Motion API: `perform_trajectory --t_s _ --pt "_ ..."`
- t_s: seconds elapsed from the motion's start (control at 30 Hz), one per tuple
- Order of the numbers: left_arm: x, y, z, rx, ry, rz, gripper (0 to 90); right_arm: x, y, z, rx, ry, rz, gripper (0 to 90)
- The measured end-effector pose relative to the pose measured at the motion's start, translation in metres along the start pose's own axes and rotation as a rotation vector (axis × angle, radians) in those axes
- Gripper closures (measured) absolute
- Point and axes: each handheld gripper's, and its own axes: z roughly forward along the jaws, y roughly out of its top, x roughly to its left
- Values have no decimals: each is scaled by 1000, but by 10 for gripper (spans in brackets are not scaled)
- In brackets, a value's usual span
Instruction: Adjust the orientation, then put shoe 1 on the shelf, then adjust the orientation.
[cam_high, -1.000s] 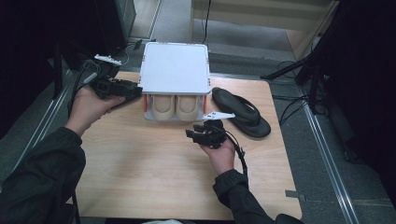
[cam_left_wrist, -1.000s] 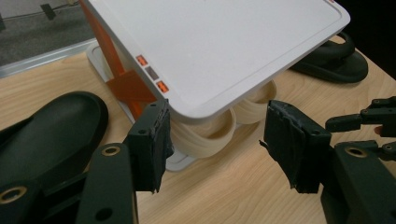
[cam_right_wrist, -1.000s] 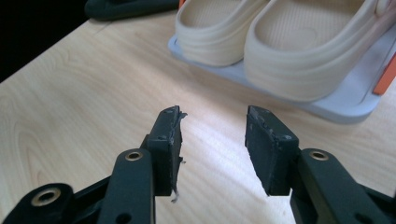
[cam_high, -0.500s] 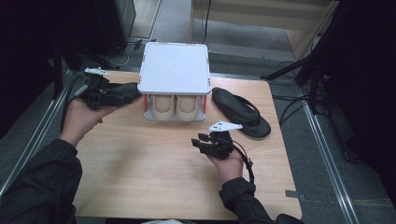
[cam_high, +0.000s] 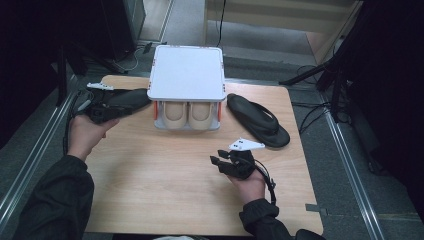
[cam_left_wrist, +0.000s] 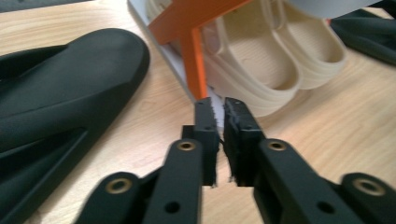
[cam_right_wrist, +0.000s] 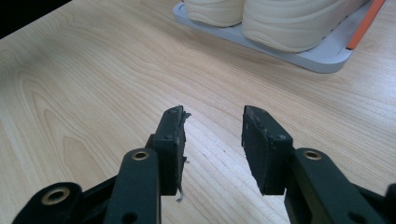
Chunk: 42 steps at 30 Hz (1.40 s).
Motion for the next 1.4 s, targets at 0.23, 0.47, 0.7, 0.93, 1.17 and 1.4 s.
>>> perform_trajectory --t_s 0.23,0.47,0.7,0.93,1.17,1.4 --pt "13 -2 10 -29 16 -28 899 -3 -5 1 -16 3 41 612" --pt "24 -4 26 -6 24 -57 900 -3 -3 7 0 7 40 609" --pt "30 -3 32 4 39 -68 900 -5 -3 7 5 7 45 605" --pt "34 5 40 -24 35 -83 900 -7 -3 6 9 0 54 605" --pt "49 1 52 -22 65 -134 900 -7 -7 0 4 -13 58 605" --pt "55 11 61 -34 90 -135 900 -8 -14 -8 14 -40 69 605"
